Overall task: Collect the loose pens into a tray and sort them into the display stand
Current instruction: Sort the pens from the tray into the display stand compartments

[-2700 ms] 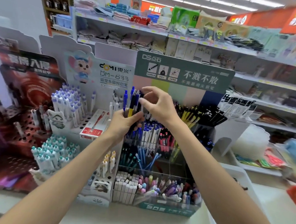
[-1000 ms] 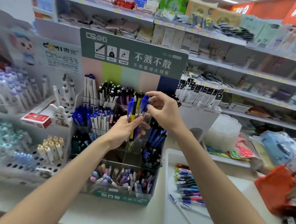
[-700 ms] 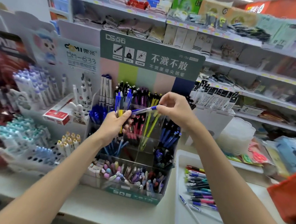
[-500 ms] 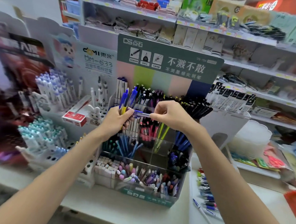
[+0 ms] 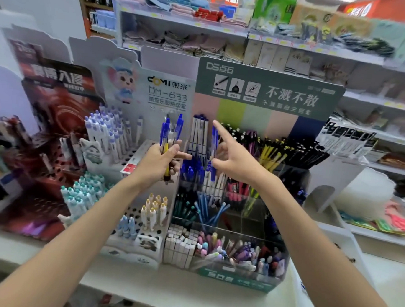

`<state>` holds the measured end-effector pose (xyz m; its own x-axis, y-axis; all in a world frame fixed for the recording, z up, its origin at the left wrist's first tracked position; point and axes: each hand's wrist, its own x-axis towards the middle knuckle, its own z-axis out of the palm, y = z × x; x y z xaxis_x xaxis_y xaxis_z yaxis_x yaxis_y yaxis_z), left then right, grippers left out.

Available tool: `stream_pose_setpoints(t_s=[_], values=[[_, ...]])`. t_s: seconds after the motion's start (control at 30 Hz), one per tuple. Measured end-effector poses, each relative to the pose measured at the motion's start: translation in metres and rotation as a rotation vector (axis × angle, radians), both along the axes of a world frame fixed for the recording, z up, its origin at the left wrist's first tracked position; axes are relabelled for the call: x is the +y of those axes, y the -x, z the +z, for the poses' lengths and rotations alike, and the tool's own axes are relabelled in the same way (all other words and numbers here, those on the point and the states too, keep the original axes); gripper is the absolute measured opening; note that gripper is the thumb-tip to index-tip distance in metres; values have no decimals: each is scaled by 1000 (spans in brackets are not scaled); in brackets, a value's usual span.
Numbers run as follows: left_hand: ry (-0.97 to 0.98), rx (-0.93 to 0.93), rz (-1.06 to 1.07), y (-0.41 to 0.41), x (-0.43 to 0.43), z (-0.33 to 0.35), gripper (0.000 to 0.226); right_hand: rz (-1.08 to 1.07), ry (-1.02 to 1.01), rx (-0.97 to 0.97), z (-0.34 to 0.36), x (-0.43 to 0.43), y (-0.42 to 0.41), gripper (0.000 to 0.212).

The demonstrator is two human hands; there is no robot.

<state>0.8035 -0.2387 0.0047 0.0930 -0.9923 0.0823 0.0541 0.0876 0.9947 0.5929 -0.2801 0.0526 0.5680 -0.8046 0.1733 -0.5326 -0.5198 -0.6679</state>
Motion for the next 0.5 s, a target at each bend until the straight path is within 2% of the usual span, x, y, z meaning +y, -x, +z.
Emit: stream_pose_setpoints(t_s=[0.17,0.27,0.33,0.43,0.5], values=[[-4,-34,-64,-3,0,-4,29,-213,395,-248,-18,-8,-22,91],[-31,15,-57,-2,0,-4,28,-222,479,-201,-36,-9,-31,85],[-42,51,-68,-1,1,-2,27,-229,484,-114,-47,-8,-34,67],[-38,57,-91,-3,1,-2,26,-251,475,-83,-60,-9,-36,16],[-36,61,-100,-5,1,-2,27,-292,465,-62,-63,-9,-36,7]])
